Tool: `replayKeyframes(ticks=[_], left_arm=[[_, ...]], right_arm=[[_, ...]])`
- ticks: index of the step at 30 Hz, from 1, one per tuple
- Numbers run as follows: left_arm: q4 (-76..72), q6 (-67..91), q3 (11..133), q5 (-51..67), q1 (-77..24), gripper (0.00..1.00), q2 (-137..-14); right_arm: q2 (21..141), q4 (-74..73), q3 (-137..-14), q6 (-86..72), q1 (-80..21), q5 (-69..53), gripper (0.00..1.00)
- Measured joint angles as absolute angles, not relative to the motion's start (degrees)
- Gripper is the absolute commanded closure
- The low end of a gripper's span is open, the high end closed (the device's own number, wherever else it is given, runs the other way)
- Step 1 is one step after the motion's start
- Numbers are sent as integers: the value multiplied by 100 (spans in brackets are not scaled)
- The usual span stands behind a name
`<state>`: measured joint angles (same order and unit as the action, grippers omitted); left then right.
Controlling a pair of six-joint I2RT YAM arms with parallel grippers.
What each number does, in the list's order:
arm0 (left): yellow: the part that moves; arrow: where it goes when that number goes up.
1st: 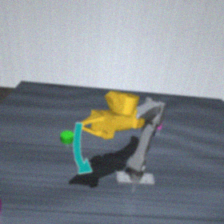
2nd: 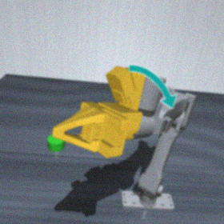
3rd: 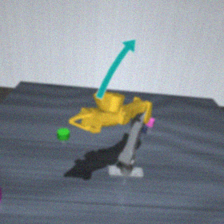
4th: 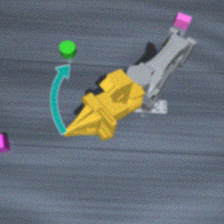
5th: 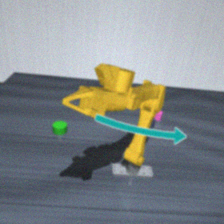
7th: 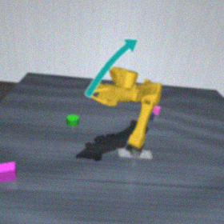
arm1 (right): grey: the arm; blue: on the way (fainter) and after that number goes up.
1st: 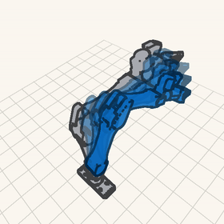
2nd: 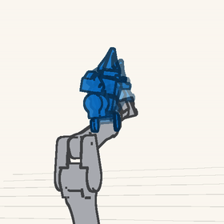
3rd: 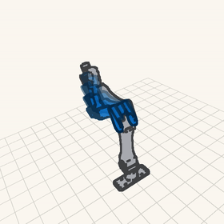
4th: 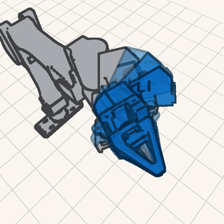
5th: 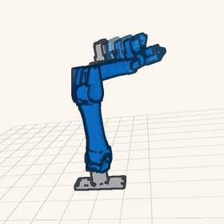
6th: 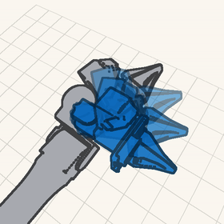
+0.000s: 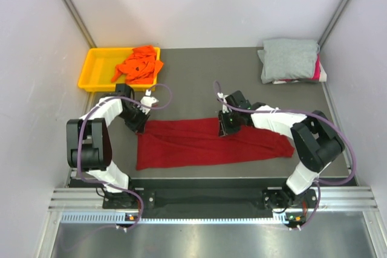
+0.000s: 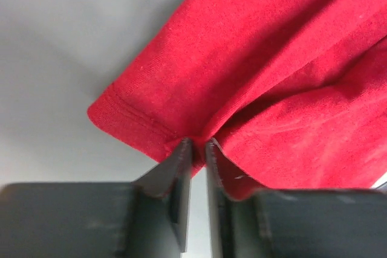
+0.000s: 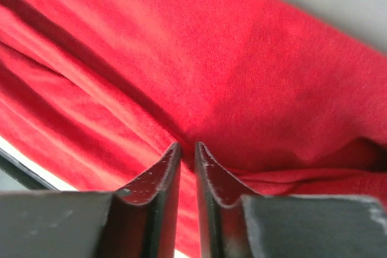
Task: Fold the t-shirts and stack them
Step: Fold the tshirt
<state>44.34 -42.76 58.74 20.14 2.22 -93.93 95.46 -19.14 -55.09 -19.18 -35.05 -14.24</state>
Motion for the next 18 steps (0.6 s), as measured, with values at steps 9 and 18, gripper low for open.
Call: replayKeyframes(ticks=[9,18], left_arm=[[4512,-4342,5813,2029,248,97,-9096],[4364,-4141,5701,2034,274,100,-8128]], right_arm=[[9290,-1881,-5122,-2023,-3671,-1457,100],[9021,-1822,-5030,-2082,-3688,-1160,100]])
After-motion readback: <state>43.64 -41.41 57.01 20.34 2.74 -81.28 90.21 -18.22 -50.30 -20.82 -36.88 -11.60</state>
